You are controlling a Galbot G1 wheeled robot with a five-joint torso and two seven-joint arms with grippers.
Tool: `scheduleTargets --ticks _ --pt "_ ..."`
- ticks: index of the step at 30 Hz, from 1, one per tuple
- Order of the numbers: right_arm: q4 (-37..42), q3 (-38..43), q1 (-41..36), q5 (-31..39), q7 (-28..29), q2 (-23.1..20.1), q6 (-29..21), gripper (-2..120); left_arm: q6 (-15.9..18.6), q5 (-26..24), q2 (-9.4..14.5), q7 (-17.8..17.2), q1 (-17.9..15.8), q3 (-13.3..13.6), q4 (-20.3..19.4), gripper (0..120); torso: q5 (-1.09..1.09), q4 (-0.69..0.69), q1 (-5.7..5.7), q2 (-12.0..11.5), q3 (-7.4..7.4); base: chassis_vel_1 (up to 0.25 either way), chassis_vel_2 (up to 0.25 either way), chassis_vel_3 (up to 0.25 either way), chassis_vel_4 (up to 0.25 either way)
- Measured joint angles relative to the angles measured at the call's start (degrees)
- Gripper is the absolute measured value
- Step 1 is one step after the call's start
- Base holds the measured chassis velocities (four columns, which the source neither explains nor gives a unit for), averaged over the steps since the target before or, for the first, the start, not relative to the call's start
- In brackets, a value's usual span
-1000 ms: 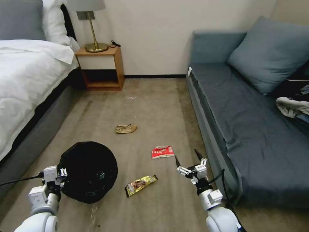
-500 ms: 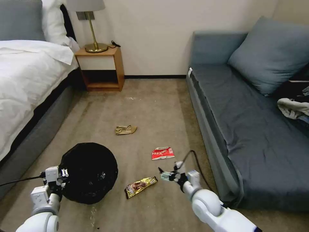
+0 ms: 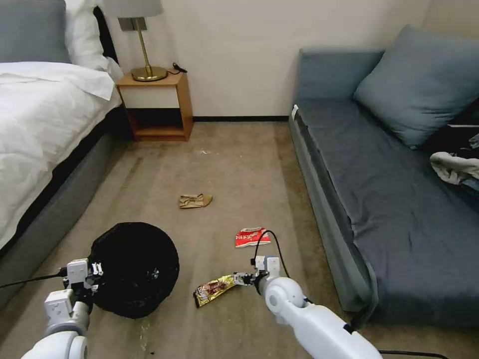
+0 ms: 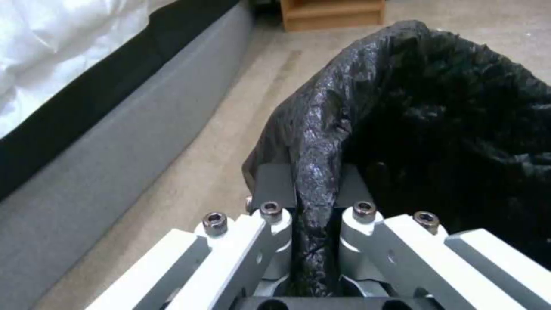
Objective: Pick up the trash bin, then pick up the garbage on the floor and place it into the trash bin.
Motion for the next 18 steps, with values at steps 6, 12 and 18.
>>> scheduleTargets --ticks 6,12,18 --pt "-3.2 2.0 -0.8 -0.2 0.5 3.8 0.1 100 -0.1 0.1 0.0 -0.1 -0.5 0.2 0.3 7 0.0 -0.01 0.0 0.0 0.0 0.0 0.0 0.0 0.0" --pt "-4.9 3.9 -0.8 -0.3 0.4 6.9 0.0 100 -0.4 0.3 -0.1 -0.1 -0.7 0.6 0.7 7 0.0 0.0 0.0 0.0 0.0 0.0 0.0 0.0 0.0" --pt "-7.1 5.1 -1.0 -1.7 0.2 9.3 -0.6 87 -0.6 0.4 0.0 -0.2 -0.7 0.6 0.9 7 0.0 0.0 0.0 0.0 0.0 0.0 0.0 0.0 0.0"
